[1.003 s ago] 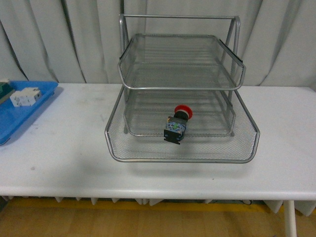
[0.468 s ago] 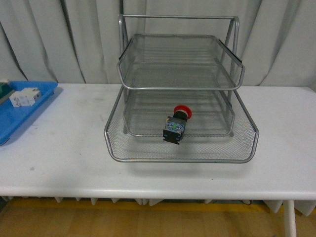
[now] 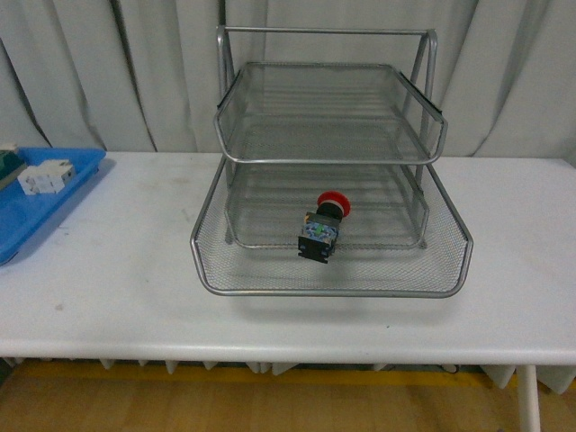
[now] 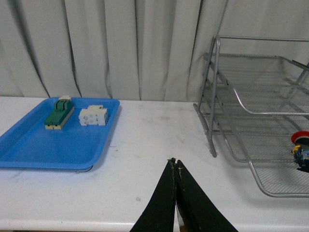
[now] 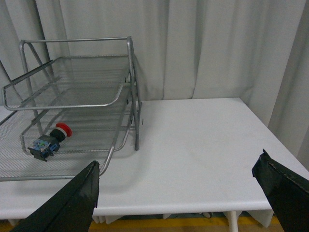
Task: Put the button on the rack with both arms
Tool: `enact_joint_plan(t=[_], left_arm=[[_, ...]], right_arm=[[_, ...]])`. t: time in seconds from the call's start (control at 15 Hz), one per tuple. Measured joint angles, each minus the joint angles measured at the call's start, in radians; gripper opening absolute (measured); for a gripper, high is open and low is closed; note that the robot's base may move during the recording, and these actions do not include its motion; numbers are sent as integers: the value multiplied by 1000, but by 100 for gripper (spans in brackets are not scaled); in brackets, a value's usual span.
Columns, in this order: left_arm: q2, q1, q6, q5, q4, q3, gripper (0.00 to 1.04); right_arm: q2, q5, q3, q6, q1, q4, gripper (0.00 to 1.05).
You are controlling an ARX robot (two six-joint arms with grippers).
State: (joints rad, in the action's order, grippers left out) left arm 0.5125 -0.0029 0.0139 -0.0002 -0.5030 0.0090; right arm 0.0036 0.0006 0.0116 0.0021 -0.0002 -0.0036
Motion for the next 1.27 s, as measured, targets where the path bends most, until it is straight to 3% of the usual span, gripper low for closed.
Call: enact_joint_plan(t=[0.87, 1.0, 1.27], left_arm=[[-341, 0, 0, 0, 329, 0, 2], [-502, 0, 0, 0, 510, 0, 2], [-504, 0, 0, 0, 508, 0, 2]], right_arm=[[0, 0, 0, 0, 0, 0, 98], [0, 0, 0, 0, 0, 0, 98], [0, 0, 0, 0, 0, 1, 98]])
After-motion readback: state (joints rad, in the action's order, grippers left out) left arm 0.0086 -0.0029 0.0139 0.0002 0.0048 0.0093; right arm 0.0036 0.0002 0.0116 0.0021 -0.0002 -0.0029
